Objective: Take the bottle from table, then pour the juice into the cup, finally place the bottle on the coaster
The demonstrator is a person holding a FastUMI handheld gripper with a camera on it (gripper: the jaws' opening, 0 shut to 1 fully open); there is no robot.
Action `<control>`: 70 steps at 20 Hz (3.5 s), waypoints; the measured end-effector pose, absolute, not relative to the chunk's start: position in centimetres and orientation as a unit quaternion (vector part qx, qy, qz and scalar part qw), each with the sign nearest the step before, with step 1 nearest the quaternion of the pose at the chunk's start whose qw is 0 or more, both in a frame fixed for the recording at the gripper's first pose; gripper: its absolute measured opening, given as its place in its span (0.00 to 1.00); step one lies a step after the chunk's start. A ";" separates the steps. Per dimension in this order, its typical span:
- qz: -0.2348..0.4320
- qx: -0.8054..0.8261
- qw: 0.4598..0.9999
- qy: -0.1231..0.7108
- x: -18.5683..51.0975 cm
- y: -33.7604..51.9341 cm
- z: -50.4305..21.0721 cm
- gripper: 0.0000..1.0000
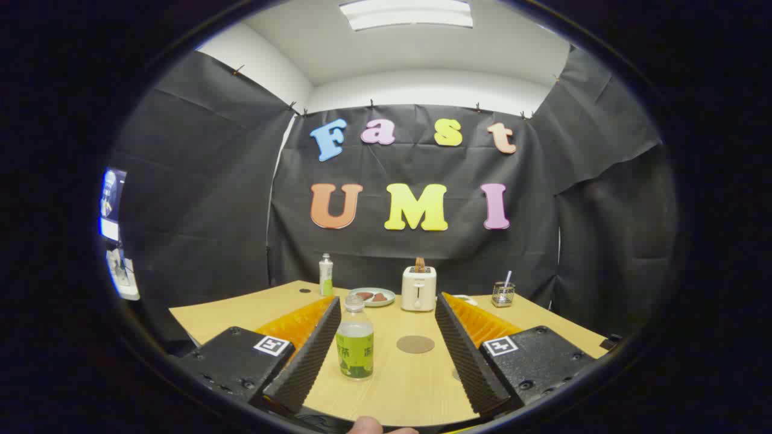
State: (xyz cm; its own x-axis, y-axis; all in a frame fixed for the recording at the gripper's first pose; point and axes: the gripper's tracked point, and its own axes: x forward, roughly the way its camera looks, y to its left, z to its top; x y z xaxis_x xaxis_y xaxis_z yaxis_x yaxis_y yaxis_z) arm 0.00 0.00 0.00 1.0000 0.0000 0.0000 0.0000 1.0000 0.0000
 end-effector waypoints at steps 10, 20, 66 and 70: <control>0.006 0.002 1.000 0.005 0.1 0.6 -0.2 1.00; 0.015 0.005 1.000 0.008 0.1 1.4 -0.5 1.00; -0.019 -0.028 0.972 0.233 12.4 5.8 -16.9 1.00; -0.009 -0.028 0.973 0.230 12.7 6.1 -16.8 0.85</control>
State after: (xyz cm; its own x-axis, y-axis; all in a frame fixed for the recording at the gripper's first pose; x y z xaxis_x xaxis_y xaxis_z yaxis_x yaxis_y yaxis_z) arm 12.73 6.08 -16.77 0.8942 -0.0309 -0.4466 0.0048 0.9982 -0.0595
